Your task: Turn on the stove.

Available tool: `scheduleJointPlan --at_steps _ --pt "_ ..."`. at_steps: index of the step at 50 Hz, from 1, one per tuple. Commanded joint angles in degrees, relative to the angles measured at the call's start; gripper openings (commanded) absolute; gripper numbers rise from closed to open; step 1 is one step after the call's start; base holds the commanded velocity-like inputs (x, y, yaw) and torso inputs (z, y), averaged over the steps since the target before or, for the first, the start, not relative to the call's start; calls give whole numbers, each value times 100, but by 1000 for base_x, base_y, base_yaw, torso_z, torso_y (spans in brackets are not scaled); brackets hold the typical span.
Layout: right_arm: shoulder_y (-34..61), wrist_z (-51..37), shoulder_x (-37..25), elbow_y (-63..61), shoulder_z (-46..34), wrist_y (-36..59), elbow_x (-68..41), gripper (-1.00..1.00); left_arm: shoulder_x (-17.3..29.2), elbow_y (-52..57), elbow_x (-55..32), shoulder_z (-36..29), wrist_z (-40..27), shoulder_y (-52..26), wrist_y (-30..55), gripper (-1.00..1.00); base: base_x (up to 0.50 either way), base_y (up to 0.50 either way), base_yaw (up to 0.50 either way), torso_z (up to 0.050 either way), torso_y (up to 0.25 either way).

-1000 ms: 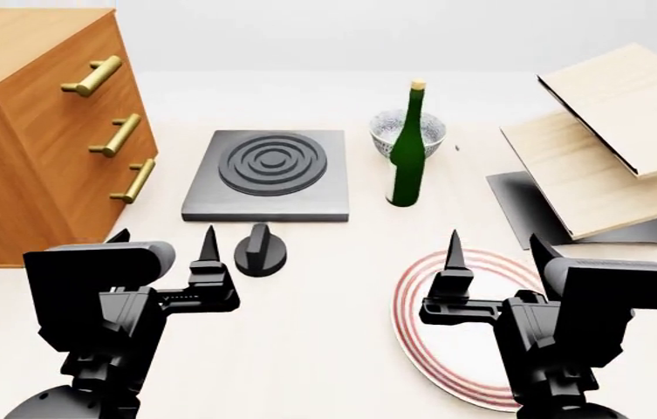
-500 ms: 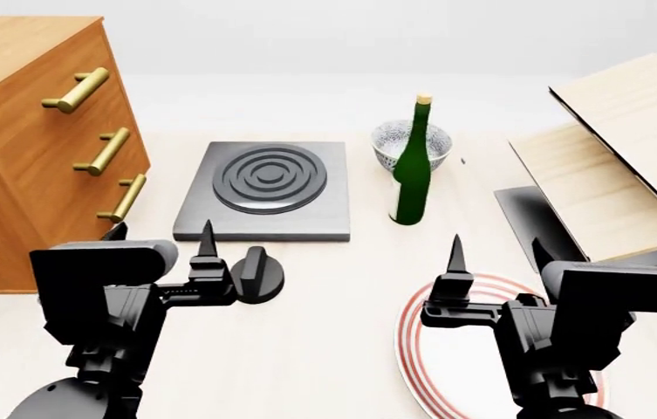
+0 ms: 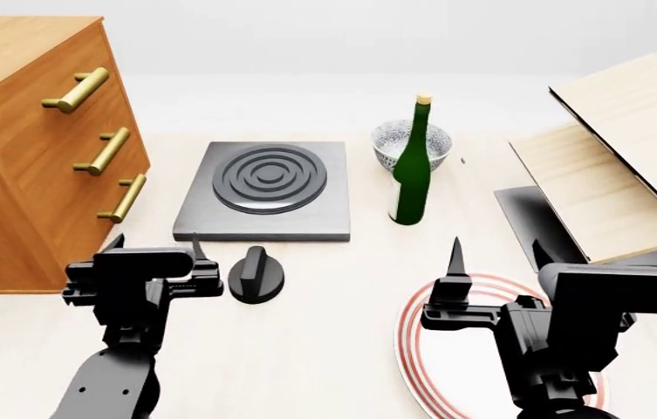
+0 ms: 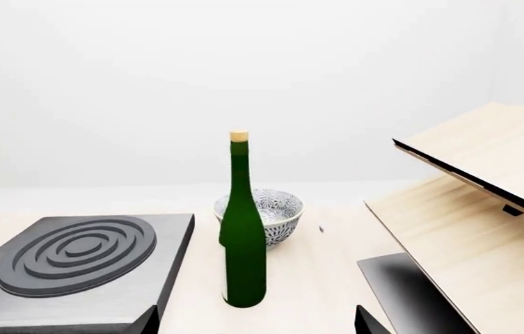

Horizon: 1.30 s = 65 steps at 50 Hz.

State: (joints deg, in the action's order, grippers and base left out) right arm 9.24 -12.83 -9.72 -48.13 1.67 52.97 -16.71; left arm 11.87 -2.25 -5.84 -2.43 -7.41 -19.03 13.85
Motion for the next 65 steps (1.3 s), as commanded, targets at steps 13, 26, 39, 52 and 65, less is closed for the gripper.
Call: scheduleJointPlan --at_steps 13,26,39,52,65 --pt "-69 -80 -61 65 -60 -135 -62 100 -117 -3532 364 -155 -156 -878 -2362 100 0 0 0 0 0" --pt "-120 -116 -95 89 -79 -197 -106 100 -303 -4253 435 -319 -181 -968 -2844 100 0 0 0 0 0" --pt "-153 -163 -115 83 130 -237 -220 100 -674 828 253 -1800 643 656 84 100 0 0 0 0 0" --pt "-128 -229 -141 94 57 -243 -241 100 -258 2947 -445 -1171 554 854 1377 100 0 0 0 0 0" --pt "-181 -274 -174 229 -72 -390 -189 100 -227 4482 -1363 330 -182 942 2971 100 0 0 0 0 0"
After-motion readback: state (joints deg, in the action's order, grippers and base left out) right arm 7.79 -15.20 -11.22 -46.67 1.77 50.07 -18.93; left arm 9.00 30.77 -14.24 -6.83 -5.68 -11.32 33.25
